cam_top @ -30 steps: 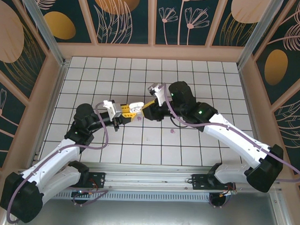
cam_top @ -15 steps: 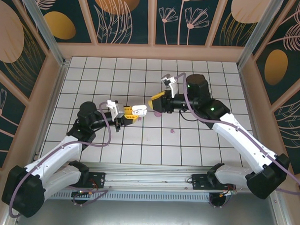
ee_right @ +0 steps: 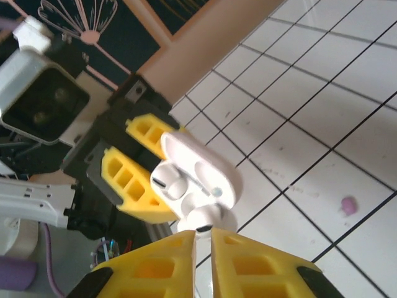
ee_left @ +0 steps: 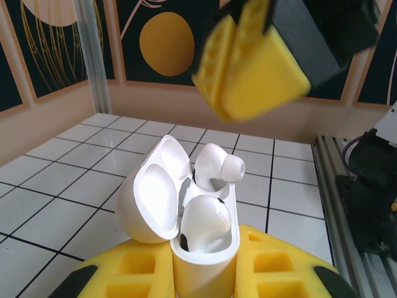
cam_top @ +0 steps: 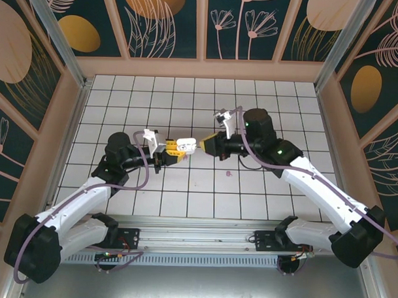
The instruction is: Insert the wireless bluetooth earbuds into the charging case
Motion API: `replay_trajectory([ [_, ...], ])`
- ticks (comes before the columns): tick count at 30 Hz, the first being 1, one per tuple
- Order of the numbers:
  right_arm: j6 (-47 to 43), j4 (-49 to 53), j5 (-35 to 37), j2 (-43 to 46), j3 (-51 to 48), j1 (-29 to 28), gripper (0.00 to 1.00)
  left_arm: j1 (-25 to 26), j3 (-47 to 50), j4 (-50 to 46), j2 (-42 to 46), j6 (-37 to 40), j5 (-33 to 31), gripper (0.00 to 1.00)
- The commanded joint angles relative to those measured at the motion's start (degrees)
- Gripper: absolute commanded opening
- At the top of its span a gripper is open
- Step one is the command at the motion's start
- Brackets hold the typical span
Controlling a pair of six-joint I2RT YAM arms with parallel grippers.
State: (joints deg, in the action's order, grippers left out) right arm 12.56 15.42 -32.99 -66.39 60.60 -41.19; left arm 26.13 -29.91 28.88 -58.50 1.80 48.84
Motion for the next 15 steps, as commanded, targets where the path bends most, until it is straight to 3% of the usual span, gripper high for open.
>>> replay_trajectory([
  [1, 0.7, 0.2, 3.2, 0.1, -0.9, -3.0, 0.11, -0.1, -2.0, 2.8, -0.4, -1.7, 0.1, 0.00],
  [15, 0.3, -0.3, 4.3, -4.5, 2.5, -5.9, 0.04, -0.1, -1.6, 2.8, 0.2, -2.0, 0.0, 0.00],
])
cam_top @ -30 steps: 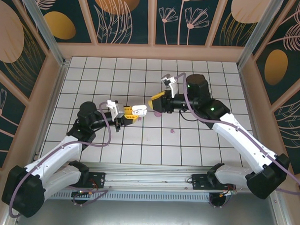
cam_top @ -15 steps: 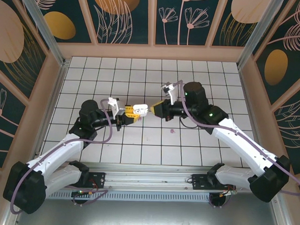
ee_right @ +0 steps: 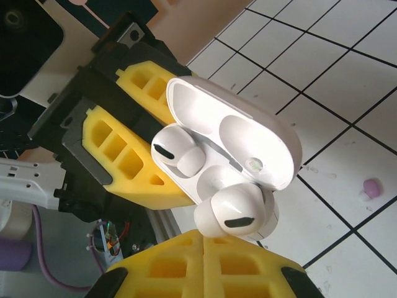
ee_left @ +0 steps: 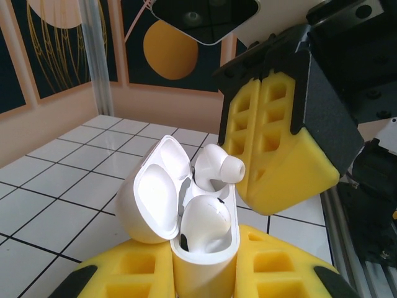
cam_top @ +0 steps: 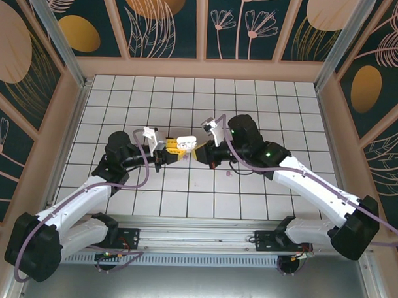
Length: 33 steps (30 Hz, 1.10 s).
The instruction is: Insert the wireless bluetooth earbuds into the charging case
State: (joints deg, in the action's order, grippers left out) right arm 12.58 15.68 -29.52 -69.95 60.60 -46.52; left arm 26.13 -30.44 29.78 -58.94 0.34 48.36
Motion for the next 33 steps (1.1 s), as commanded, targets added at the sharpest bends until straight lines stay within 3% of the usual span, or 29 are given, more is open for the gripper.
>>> replay_trajectory([
  [1, 0.3, -0.5, 0.8, -1.1, 2.7, -0.7, 0.04, -0.1, -1.1, 1.8, 0.6, -0.5, 0.4, 0.00],
  [12, -0.1, 0.3, 0.8, -3.5, 5.6, -1.7, 0.04, -0.1, -0.9, 1.5, 0.3, -0.1, 0.3, 0.00],
  [17, 0.9, 1.5, 0.8, -2.9, 6.5, -1.7, 0.14, -0.1, -0.8, 0.8, 0.2, 0.0, -1.5, 0.00],
  [20, 2.6, 2.1, 1.3, -1.4, 6.4, -1.2, 0.31, -0.1, -1.6, -1.4, 0.0, 0.3, -3.3, 0.00],
  [22, 3.7, 1.8, 0.6, -0.3, 6.0, -0.4, 0.32, -0.1, -1.7, -1.7, -0.1, 0.2, -3.8, 0.00],
  [26, 7.3, -1.1, -2.7, 3.3, 4.1, 2.8, 0.28, -0.1, -1.7, -1.5, -0.1, -0.1, -4.3, 0.00],
  [33, 8.0, 0.2, -0.7, 4.2, 2.9, 3.8, 0.04, -0.1, -1.5, -1.2, 0.1, -0.5, -4.9, 0.00],
])
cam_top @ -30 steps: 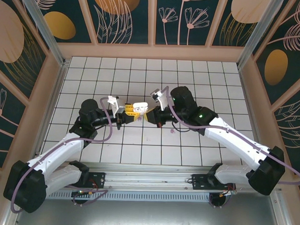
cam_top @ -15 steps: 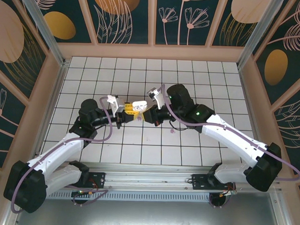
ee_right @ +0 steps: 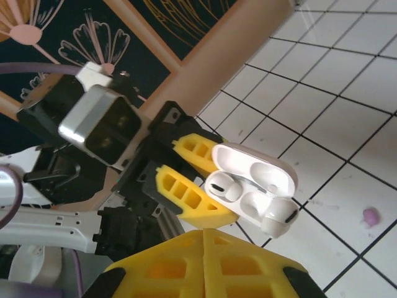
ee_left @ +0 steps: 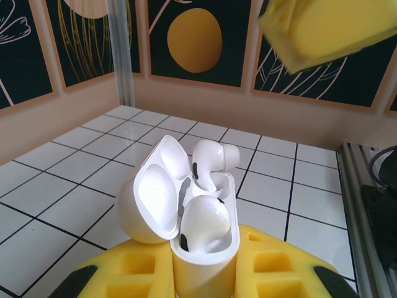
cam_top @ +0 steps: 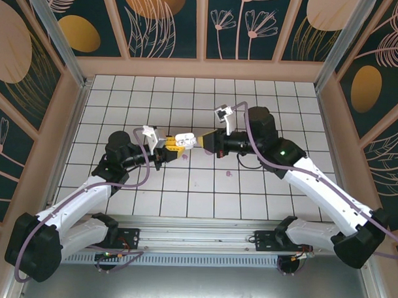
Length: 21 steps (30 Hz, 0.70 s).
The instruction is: Insert the wireless bluetooth earbuds into the charging case
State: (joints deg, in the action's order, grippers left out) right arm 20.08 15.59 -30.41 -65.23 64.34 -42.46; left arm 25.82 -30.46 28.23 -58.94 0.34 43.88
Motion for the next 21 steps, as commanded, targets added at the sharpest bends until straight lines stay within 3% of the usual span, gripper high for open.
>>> replay_trajectory([
  [1, 0.4, 0.8, 0.2, -1.2, -0.9, -0.6, 0.02, 0.2, -1.4, 0.4, 0.1, -0.6, -0.5, 0.00],
  [5, 0.0, 1.1, 1.8, -2.5, -1.1, -1.7, 0.01, 0.2, -1.3, 0.5, 0.3, -0.9, -0.1, 0.00],
  [10, -0.5, 4.0, 9.3, -2.5, 0.1, -1.8, 0.00, 0.2, -0.7, 0.4, 1.5, -0.6, -0.3, 0.00],
  [21, -2.2, 5.0, 10.1, -6.7, 2.1, -4.6, 0.00, 0.2, -0.4, 1.4, 1.9, -1.2, 0.5, 0.00],
])
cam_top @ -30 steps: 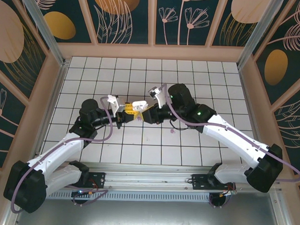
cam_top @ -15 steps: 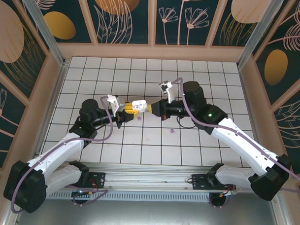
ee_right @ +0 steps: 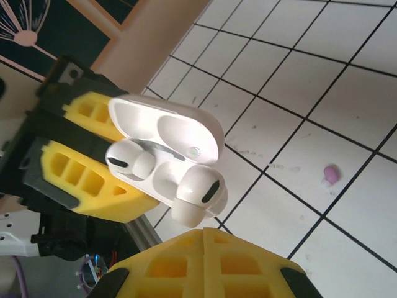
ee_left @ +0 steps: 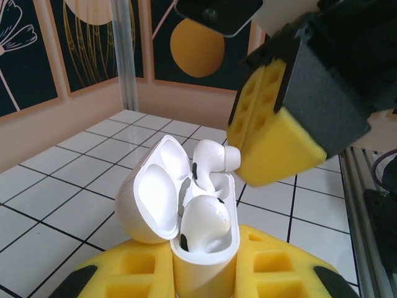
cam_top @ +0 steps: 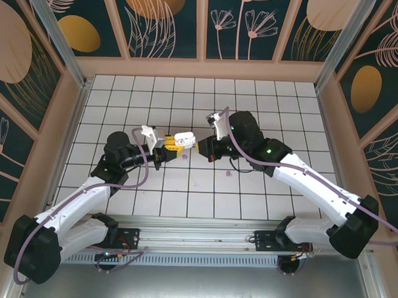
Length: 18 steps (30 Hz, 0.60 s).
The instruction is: Insert the wireless bluetooth earbuds into the charging case
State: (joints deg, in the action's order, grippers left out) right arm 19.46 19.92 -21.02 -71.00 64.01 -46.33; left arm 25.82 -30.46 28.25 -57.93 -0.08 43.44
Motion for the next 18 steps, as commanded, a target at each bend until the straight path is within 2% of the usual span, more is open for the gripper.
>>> replay_trajectory([
  [1, -1.7, 0.6, 0.6, -1.2, 2.7, -0.8, 0.00, 0.2, -0.4, 1.4, 1.0, -0.8, 0.9, 0.00],
  [18, -5.4, 3.0, -0.7, -4.5, 7.8, -4.3, 0.00, 0.2, -0.2, 1.3, 1.0, -0.6, 1.2, 0.00],
])
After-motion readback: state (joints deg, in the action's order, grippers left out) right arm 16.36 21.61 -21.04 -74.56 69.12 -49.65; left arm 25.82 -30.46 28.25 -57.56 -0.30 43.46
